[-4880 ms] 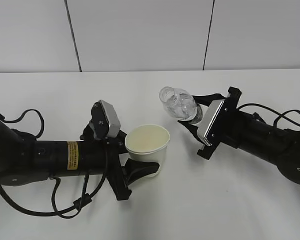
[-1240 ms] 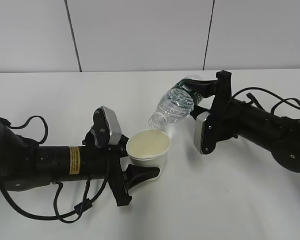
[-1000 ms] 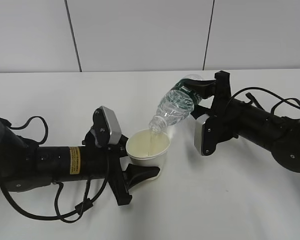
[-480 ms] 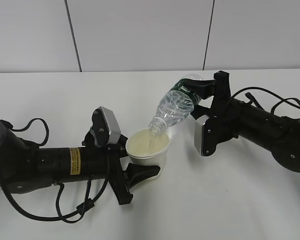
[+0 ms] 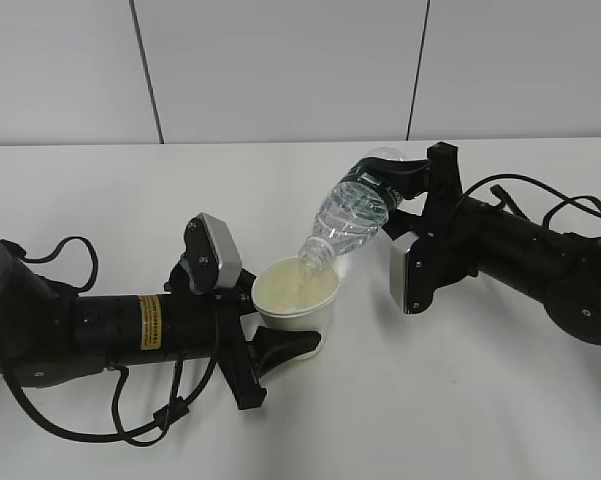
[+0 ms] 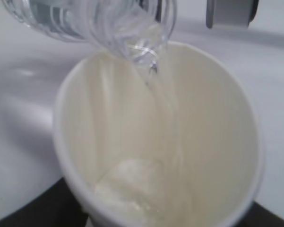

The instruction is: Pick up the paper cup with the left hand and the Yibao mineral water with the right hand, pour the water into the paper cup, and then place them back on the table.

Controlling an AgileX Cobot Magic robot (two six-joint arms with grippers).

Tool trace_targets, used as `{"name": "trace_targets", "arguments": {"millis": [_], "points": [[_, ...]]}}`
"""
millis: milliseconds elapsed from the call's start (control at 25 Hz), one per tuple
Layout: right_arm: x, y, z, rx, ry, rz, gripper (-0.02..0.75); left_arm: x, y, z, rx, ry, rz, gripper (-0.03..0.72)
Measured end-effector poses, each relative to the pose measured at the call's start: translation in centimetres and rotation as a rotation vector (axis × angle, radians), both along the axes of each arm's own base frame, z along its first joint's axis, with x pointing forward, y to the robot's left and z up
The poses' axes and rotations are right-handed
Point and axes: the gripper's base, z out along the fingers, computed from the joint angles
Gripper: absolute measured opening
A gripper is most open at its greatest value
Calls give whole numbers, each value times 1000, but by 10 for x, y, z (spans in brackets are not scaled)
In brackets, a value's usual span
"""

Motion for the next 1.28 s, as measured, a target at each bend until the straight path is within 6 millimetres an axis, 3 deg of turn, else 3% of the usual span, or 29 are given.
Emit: {"name": "trace_targets", "arguments": {"millis": [1280], "points": [[0, 0, 1, -25, -20, 6, 454, 0, 0, 0, 2, 1, 1, 430]]}}
